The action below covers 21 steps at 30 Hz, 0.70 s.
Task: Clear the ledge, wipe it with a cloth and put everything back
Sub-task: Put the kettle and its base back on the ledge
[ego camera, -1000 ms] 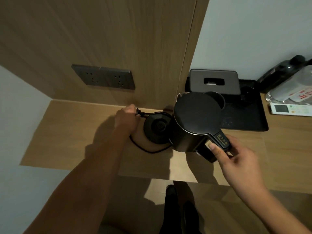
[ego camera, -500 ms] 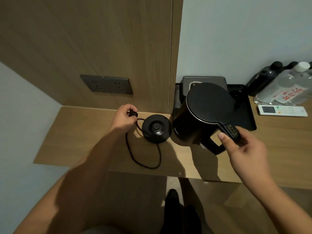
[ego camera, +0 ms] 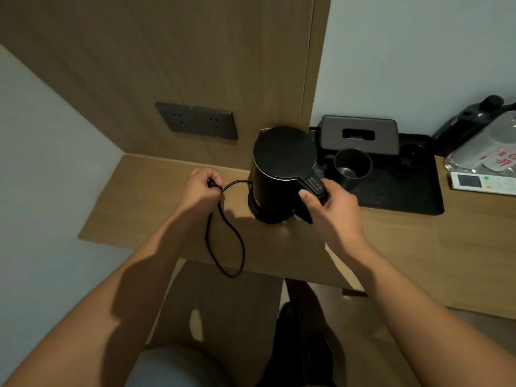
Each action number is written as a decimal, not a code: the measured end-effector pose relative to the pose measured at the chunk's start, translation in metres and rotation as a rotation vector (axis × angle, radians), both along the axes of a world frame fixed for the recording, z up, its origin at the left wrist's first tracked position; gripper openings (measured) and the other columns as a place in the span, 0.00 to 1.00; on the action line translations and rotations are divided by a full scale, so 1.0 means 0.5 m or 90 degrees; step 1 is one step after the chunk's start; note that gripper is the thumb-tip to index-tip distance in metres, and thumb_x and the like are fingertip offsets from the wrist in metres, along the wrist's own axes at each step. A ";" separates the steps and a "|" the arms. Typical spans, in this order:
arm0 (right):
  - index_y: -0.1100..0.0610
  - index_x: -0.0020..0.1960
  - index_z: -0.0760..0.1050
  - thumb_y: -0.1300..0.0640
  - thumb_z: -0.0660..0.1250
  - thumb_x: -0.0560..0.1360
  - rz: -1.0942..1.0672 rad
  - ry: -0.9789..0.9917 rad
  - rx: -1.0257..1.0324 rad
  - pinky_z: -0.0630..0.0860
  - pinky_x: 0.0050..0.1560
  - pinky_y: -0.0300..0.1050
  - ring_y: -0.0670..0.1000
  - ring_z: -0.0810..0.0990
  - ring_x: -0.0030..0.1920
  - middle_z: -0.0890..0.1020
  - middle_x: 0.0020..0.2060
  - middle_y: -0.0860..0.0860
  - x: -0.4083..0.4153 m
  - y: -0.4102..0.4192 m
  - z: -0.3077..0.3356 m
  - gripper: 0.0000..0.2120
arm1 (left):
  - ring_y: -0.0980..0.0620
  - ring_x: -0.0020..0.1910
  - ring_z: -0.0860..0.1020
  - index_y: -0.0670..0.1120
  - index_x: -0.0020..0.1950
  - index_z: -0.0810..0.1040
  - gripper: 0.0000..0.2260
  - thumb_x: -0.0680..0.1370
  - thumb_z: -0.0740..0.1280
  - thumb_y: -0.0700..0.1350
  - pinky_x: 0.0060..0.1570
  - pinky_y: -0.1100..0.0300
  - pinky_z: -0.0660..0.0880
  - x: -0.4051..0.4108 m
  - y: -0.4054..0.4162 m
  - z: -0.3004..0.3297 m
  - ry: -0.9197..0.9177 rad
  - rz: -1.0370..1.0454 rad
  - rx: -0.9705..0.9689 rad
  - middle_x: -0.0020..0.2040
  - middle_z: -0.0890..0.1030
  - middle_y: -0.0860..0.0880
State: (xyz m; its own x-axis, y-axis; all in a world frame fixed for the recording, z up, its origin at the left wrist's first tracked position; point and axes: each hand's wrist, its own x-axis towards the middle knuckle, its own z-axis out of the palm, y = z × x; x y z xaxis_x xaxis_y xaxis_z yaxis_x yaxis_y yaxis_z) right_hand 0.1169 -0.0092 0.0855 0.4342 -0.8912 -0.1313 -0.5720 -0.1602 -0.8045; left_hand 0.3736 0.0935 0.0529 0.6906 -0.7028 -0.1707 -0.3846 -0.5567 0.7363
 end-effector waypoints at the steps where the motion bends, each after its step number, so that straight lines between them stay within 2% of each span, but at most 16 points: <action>1: 0.50 0.53 0.77 0.47 0.66 0.78 0.003 -0.002 0.013 0.73 0.40 0.46 0.49 0.79 0.43 0.81 0.41 0.46 0.013 0.001 -0.003 0.09 | 0.44 0.48 0.75 0.50 0.37 0.75 0.15 0.70 0.63 0.28 0.52 0.48 0.78 0.003 0.006 -0.001 0.017 0.012 0.000 0.49 0.72 0.48; 4: 0.50 0.55 0.76 0.47 0.65 0.78 0.007 -0.007 0.050 0.78 0.48 0.50 0.49 0.79 0.46 0.81 0.43 0.46 0.043 0.008 -0.005 0.09 | 0.42 0.48 0.78 0.52 0.37 0.75 0.16 0.70 0.65 0.30 0.49 0.49 0.79 0.017 0.018 -0.013 0.044 0.046 0.010 0.53 0.76 0.43; 6: 0.51 0.55 0.77 0.47 0.65 0.79 0.007 -0.007 0.063 0.78 0.49 0.50 0.49 0.79 0.47 0.81 0.43 0.46 0.056 0.011 -0.003 0.10 | 0.43 0.46 0.78 0.54 0.36 0.76 0.17 0.71 0.65 0.31 0.44 0.52 0.78 0.025 0.027 -0.021 0.066 0.052 0.008 0.55 0.77 0.38; 8: 0.52 0.56 0.76 0.48 0.66 0.79 0.011 0.012 0.065 0.76 0.47 0.47 0.49 0.79 0.48 0.81 0.44 0.47 0.064 0.016 0.001 0.10 | 0.46 0.45 0.77 0.57 0.35 0.76 0.15 0.70 0.64 0.35 0.42 0.53 0.76 0.029 0.033 -0.024 0.072 0.043 0.018 0.54 0.77 0.37; 10: 0.53 0.58 0.76 0.48 0.65 0.80 0.012 0.035 0.051 0.75 0.47 0.46 0.51 0.79 0.49 0.82 0.47 0.49 0.065 0.023 0.004 0.11 | 0.47 0.44 0.76 0.55 0.37 0.76 0.12 0.70 0.64 0.37 0.44 0.52 0.76 0.022 0.032 -0.018 0.083 0.038 0.030 0.50 0.78 0.40; 12: 0.53 0.62 0.75 0.48 0.65 0.80 0.013 0.052 0.036 0.76 0.48 0.47 0.51 0.79 0.50 0.81 0.49 0.49 0.055 0.030 0.002 0.14 | 0.50 0.40 0.76 0.51 0.40 0.75 0.12 0.73 0.64 0.33 0.41 0.61 0.75 0.013 0.029 -0.012 0.079 0.035 0.047 0.43 0.79 0.46; 13: 0.53 0.63 0.75 0.47 0.64 0.80 0.022 0.062 0.029 0.75 0.46 0.46 0.50 0.79 0.49 0.81 0.48 0.49 0.049 0.035 -0.001 0.15 | 0.52 0.38 0.76 0.49 0.41 0.74 0.12 0.74 0.64 0.32 0.36 0.68 0.73 0.012 0.029 -0.013 0.070 0.040 0.056 0.42 0.79 0.48; 15: 0.54 0.63 0.74 0.45 0.63 0.81 0.049 0.084 0.015 0.71 0.39 0.43 0.48 0.78 0.43 0.80 0.44 0.48 0.035 0.047 -0.007 0.17 | 0.56 0.37 0.75 0.47 0.42 0.75 0.10 0.74 0.65 0.32 0.30 0.75 0.68 0.006 0.031 -0.016 0.061 0.045 0.070 0.44 0.79 0.49; 17: 0.55 0.63 0.73 0.44 0.63 0.81 0.056 0.099 0.010 0.69 0.37 0.42 0.48 0.77 0.42 0.80 0.43 0.49 0.032 0.054 -0.011 0.17 | 0.56 0.37 0.76 0.47 0.44 0.75 0.08 0.75 0.65 0.34 0.30 0.74 0.68 0.002 0.032 -0.018 0.065 0.040 0.071 0.45 0.80 0.48; 21: 0.54 0.64 0.73 0.46 0.63 0.81 0.030 0.109 0.050 0.71 0.45 0.44 0.51 0.78 0.50 0.81 0.50 0.50 0.059 0.054 -0.013 0.17 | 0.54 0.42 0.78 0.50 0.43 0.77 0.08 0.74 0.69 0.36 0.41 0.61 0.74 -0.002 0.044 -0.024 0.074 0.053 0.089 0.46 0.81 0.51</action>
State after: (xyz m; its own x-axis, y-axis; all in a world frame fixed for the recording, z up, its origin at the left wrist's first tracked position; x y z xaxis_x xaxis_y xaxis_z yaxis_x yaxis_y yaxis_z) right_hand 0.1463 0.0176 0.0789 0.4409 -0.8545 -0.2747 -0.6950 -0.1314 -0.7069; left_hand 0.3725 0.1154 0.0410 0.7159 -0.6072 -0.3446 -0.2497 -0.6836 0.6858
